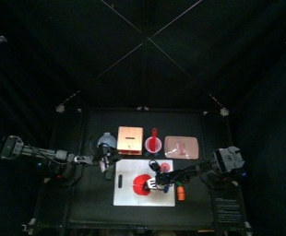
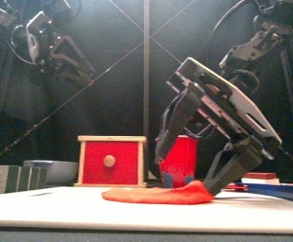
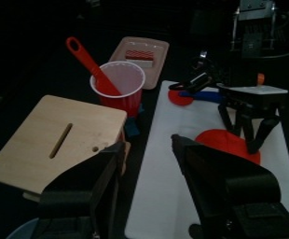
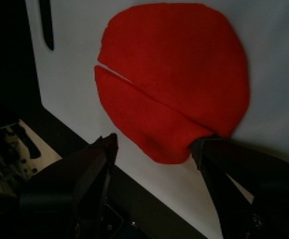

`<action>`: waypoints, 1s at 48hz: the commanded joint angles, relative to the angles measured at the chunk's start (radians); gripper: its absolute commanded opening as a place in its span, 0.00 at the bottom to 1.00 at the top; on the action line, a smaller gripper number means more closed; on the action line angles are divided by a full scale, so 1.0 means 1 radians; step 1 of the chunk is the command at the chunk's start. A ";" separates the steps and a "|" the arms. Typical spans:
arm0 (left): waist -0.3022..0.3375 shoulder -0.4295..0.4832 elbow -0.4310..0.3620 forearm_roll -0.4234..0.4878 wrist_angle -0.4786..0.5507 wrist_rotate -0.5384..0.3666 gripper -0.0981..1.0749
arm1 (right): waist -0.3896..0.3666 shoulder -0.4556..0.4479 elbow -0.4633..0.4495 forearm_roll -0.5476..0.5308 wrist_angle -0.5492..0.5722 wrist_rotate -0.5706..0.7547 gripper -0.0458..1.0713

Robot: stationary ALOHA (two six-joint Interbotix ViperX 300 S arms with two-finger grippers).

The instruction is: Grab bottom half of dough

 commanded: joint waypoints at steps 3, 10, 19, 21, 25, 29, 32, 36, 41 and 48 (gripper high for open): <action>-0.003 0.002 -0.012 0.005 0.000 0.000 0.79 | -0.006 -0.003 -0.012 -0.002 0.025 -0.003 0.89; -0.003 0.002 -0.014 0.003 0.000 0.000 0.79 | -0.005 -0.003 -0.015 -0.002 0.048 -0.003 0.89; -0.003 0.003 -0.012 0.003 0.000 0.000 0.79 | -0.005 -0.003 -0.018 -0.003 0.064 -0.003 0.89; -0.003 0.002 -0.012 0.003 0.000 0.000 0.79 | -0.005 -0.003 -0.018 -0.005 0.067 -0.003 0.88; -0.002 0.002 -0.014 0.003 0.000 0.000 0.79 | -0.005 -0.003 -0.018 -0.005 0.071 -0.003 0.84; -0.003 0.002 -0.012 0.003 0.000 0.000 0.79 | -0.005 -0.003 -0.018 -0.003 0.072 -0.003 0.77; -0.003 0.002 -0.012 0.003 0.000 0.000 0.79 | -0.005 -0.003 -0.018 -0.005 0.072 -0.003 0.72; -0.003 0.002 -0.012 0.003 0.000 0.000 0.79 | -0.005 -0.003 -0.017 -0.003 0.074 -0.003 0.66; -0.003 0.002 -0.011 0.003 -0.002 0.000 0.79 | -0.003 -0.003 -0.020 -0.006 0.074 -0.003 0.61; -0.003 0.002 -0.011 0.003 0.000 0.000 0.79 | -0.002 -0.003 -0.028 -0.020 0.078 -0.003 0.57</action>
